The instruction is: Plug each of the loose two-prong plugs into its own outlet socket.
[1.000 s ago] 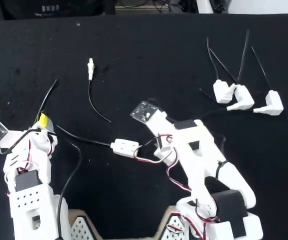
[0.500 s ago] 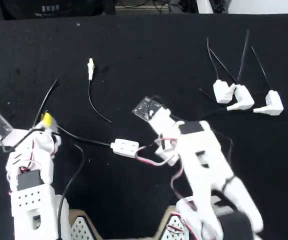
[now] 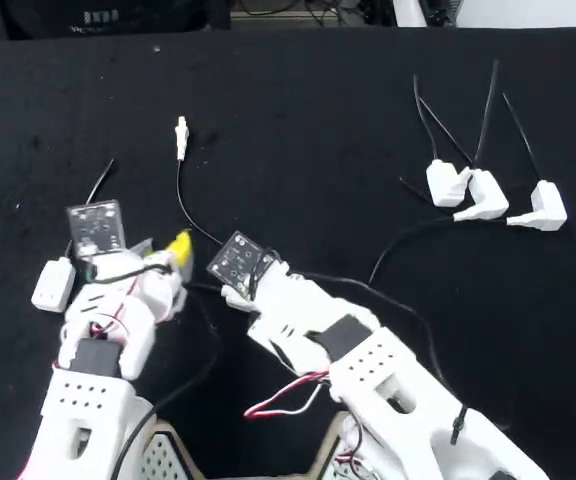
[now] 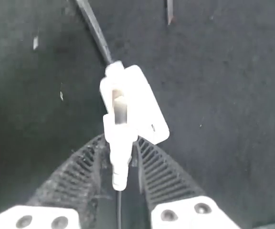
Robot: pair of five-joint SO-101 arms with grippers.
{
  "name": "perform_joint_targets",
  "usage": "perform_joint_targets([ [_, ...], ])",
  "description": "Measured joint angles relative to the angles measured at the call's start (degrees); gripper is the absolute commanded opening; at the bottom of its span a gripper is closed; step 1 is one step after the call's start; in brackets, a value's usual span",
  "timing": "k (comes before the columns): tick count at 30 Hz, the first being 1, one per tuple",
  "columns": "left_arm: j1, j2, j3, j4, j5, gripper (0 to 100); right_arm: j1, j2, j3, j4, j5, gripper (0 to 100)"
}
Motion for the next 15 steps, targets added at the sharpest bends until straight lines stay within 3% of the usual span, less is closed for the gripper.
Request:
perform_joint_targets([
  [9, 8.5, 0.0, 1.2, 0.0, -0.1, 18, -0.5, -1.6, 1.8, -3.3, -2.2, 1.1],
  [15, 14.1, 0.0, 2.5, 0.0, -4.3, 18, -4.0, -8.7, 5.6, -3.3, -2.9, 1.1],
])
